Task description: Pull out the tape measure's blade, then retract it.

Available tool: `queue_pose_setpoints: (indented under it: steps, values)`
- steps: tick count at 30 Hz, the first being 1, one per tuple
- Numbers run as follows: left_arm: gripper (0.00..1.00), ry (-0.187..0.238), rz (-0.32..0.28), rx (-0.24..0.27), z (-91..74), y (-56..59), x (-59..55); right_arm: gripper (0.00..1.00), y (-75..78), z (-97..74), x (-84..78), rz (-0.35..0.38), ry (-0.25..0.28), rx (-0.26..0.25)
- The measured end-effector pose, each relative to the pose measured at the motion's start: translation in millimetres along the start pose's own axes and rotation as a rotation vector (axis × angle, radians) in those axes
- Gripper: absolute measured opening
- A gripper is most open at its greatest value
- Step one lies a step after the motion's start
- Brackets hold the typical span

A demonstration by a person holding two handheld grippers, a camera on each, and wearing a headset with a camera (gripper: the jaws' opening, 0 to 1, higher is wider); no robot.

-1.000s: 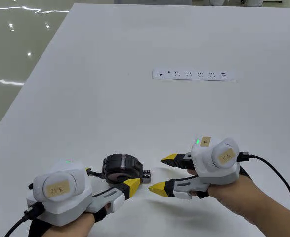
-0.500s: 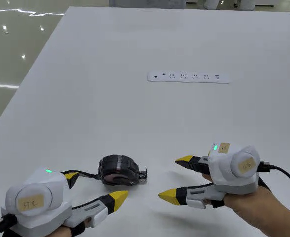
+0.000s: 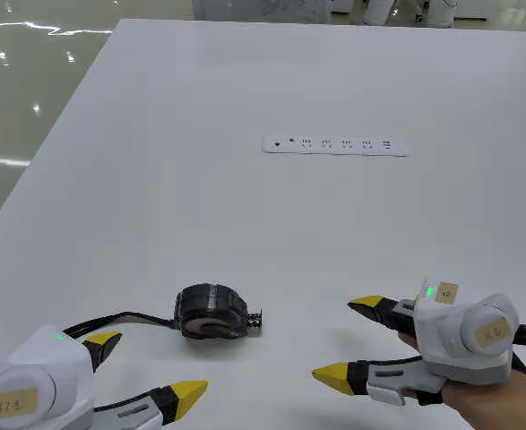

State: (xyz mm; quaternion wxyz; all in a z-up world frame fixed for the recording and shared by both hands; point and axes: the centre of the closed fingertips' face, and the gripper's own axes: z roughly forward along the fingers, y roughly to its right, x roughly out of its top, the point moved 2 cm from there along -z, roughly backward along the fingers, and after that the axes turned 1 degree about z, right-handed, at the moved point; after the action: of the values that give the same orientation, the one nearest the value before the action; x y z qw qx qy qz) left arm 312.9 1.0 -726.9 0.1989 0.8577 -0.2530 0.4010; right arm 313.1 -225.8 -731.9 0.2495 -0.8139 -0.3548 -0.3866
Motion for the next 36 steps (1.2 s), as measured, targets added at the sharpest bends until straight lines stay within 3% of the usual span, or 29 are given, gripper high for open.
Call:
queue_pose_setpoints:
  steps: [10, 22, 25, 36]
  values:
    - [0.75, 0.003, 0.027, -0.014, -14.1, -10.3, -4.1, 0.72, 0.4, -29.0, -20.6, 0.037, 0.003, -0.042]
    - [0.79, 0.000, 0.049, -0.059, -32.8, -10.3, -16.9, 0.81, -7.0, -54.4, -36.3, 0.059, 0.008, -0.079]
    - [0.80, 0.001, 0.077, -0.067, -37.2, -11.3, -18.9, 0.83, -8.2, -59.6, -41.3, 0.060, 0.002, -0.093]
    - [0.86, 0.000, 0.087, -0.067, -49.3, -12.2, -25.6, 0.92, -9.5, -77.2, -47.2, 0.074, 0.017, -0.142]
